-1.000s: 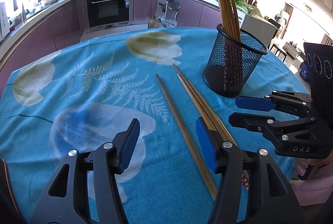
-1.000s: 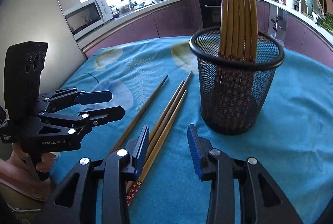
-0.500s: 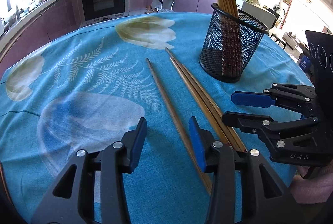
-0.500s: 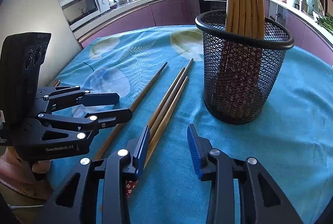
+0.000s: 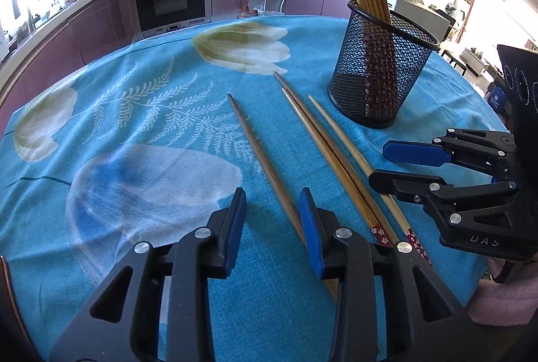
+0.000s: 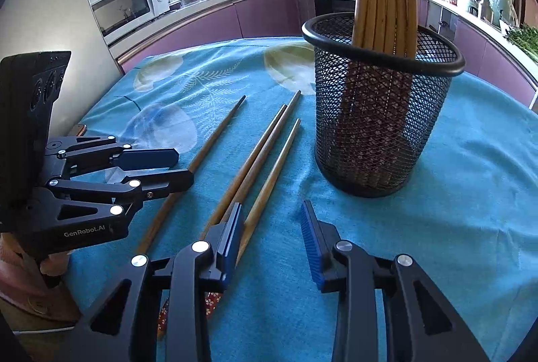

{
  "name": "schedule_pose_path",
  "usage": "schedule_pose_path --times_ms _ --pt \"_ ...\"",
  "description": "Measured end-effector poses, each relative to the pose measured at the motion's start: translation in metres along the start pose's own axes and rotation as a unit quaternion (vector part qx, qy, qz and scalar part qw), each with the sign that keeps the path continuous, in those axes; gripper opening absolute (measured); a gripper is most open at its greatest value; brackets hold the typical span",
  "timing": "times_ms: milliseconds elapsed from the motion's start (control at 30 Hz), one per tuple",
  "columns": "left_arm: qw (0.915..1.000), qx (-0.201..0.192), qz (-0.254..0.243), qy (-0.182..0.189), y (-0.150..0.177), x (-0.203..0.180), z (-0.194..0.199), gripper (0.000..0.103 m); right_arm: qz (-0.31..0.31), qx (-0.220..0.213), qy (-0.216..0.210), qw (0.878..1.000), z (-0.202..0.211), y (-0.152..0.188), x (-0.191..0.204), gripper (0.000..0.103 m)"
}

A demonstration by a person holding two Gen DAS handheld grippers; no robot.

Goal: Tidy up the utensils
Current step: 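Move both open grippers over the chopsticks lying on the cloth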

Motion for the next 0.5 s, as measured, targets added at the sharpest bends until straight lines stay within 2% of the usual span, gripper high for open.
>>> schedule_pose_path --times_ms 167,233,300,367,500 --pt "1.0 0.003 -0.005 -0.004 -0.0064 0.0003 -0.0052 0.031 0.01 -0.002 0.021 1.0 -0.0075 -0.0066 0.0012 0.03" --pt "0.9999 0.003 -0.006 -0.008 -0.0087 0.0009 -0.0067 0.029 0.006 -0.003 0.022 1.0 -0.0092 -0.0089 -0.0002 0.026" --pt "0.9999 0.002 -0.005 -0.011 -0.0102 0.0011 -0.0074 0.024 -0.004 -0.004 0.02 1.0 -0.01 -0.0103 -0.0029 0.016" --pt "1.0 0.002 0.001 -0.007 -0.0105 0.0011 -0.007 0.015 -0.013 -0.005 0.013 1.0 -0.0095 -0.01 -0.0054 0.012" --pt "0.9999 0.0 0.012 -0.003 -0.01 0.0026 -0.0058 0.012 -0.031 -0.005 -0.002 1.0 -0.0077 -0.0088 -0.0079 0.007"
Point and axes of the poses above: each gripper's, at about its wrist camera, not at the fingertips, and z roughly against the way its jaws point, x to its left, y to its underside, the point moved 10 cm from there along -z, roughly the way its jaws point, and after that the axes turned 5 degrees about x, right-handed, at the moved point
